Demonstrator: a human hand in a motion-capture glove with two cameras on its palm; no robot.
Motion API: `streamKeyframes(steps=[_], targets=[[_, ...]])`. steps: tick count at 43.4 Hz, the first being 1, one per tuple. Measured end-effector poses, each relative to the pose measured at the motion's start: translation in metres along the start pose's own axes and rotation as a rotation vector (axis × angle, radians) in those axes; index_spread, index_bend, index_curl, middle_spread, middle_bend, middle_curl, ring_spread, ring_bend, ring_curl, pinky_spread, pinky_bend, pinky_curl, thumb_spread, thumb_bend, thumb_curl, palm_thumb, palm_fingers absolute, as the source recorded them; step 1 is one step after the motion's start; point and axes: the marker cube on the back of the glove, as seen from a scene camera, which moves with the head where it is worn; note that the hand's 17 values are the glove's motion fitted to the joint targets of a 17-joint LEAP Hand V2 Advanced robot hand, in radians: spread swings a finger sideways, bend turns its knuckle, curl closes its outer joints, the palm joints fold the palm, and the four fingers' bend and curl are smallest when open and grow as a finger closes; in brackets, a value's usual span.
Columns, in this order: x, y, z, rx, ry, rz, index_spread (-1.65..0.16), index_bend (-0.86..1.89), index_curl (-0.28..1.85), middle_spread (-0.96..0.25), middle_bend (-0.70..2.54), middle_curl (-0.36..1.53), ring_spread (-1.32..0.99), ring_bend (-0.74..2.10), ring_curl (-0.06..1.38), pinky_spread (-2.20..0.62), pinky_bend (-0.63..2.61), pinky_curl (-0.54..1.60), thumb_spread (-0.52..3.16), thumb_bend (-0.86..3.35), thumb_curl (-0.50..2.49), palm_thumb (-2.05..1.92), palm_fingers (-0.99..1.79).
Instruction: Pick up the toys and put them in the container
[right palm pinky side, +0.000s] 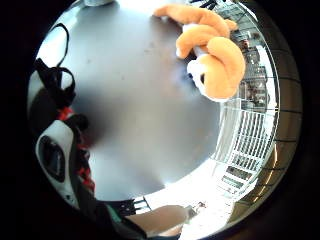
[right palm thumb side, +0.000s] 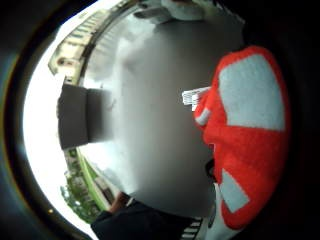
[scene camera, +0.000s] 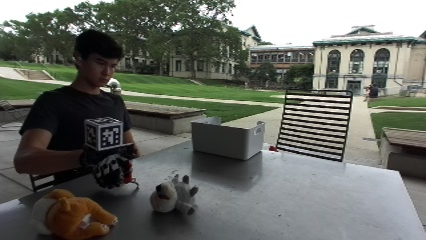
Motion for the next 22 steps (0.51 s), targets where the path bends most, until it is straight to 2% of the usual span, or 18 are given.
streamKeyframes(steps=[4,6,11,18,22], targets=[[-0.004,-0.005,-0.027,0.023,-0.007,-0.006,-0.23,0.52,0.68,-0.23,0.94,0.55,-0.36,0.99,0.44,-0.43,0.72,0.31,1.32,0.70,0.69,1.13,1.31],[-0.011,-0.006,-0.052,0.043,-0.025,-0.023,-0.23,0.41,0.68,-0.24,0.98,0.57,-0.37,1.06,0.46,-0.44,0.74,0.32,1.20,0.59,0.69,1.02,1.23],[-0.036,-0.003,-0.129,0.147,-0.064,-0.081,-0.27,0.28,0.70,-0.29,0.83,0.54,-0.40,1.10,0.47,-0.45,0.86,0.36,1.03,0.37,0.69,0.76,1.01],[-0.088,-0.004,-0.238,0.297,-0.057,-0.139,-0.31,0.14,0.74,-0.34,0.76,0.54,-0.43,1.09,0.48,-0.45,0.95,0.39,0.92,0.30,0.74,0.70,0.92],[-0.136,-0.010,-0.292,0.331,-0.066,-0.166,-0.33,0.11,0.74,-0.36,0.75,0.54,-0.44,1.10,0.48,-0.45,0.98,0.39,0.88,0.29,0.77,0.70,0.90]])
